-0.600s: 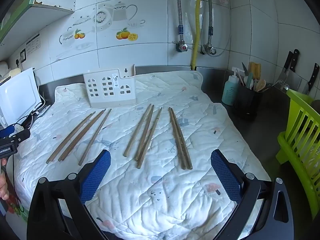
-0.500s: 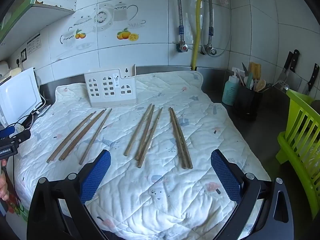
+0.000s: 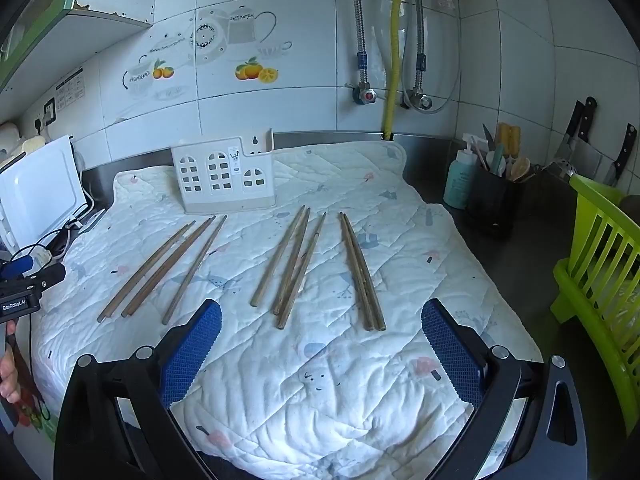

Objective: Organize utensils

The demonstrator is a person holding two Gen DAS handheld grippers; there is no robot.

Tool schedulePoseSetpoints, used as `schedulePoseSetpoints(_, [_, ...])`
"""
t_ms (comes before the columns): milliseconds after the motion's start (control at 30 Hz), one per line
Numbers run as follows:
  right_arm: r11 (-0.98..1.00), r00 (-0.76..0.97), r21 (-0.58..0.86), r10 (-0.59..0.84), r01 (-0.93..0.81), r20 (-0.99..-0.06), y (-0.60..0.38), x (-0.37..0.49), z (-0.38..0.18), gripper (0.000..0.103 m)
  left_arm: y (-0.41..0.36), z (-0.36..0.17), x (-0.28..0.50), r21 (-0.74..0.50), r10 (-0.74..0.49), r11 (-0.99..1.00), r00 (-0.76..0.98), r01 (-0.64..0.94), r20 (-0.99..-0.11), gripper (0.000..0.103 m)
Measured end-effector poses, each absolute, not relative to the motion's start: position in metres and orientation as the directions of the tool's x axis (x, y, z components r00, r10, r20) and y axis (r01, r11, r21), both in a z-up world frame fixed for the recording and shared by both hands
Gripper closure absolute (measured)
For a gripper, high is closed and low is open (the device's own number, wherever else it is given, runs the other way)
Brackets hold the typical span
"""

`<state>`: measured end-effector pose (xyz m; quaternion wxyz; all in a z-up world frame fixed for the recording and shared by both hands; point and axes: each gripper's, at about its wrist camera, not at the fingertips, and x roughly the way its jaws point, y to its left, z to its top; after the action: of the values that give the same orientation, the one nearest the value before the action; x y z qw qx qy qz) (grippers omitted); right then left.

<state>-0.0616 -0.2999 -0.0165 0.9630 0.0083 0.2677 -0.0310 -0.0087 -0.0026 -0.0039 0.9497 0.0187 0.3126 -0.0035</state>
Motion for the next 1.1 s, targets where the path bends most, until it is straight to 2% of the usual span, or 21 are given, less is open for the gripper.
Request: schedulePoseSetpoints(1100, [0.998,0.852,0.034,-0.032,0.058,-0.523,-0.3048,-0.0559,-0.0254,0.006,-0.0044,-0.0090,0.0005,0.028,0.002,0.999,0.790,0.019,-0.613,0.005])
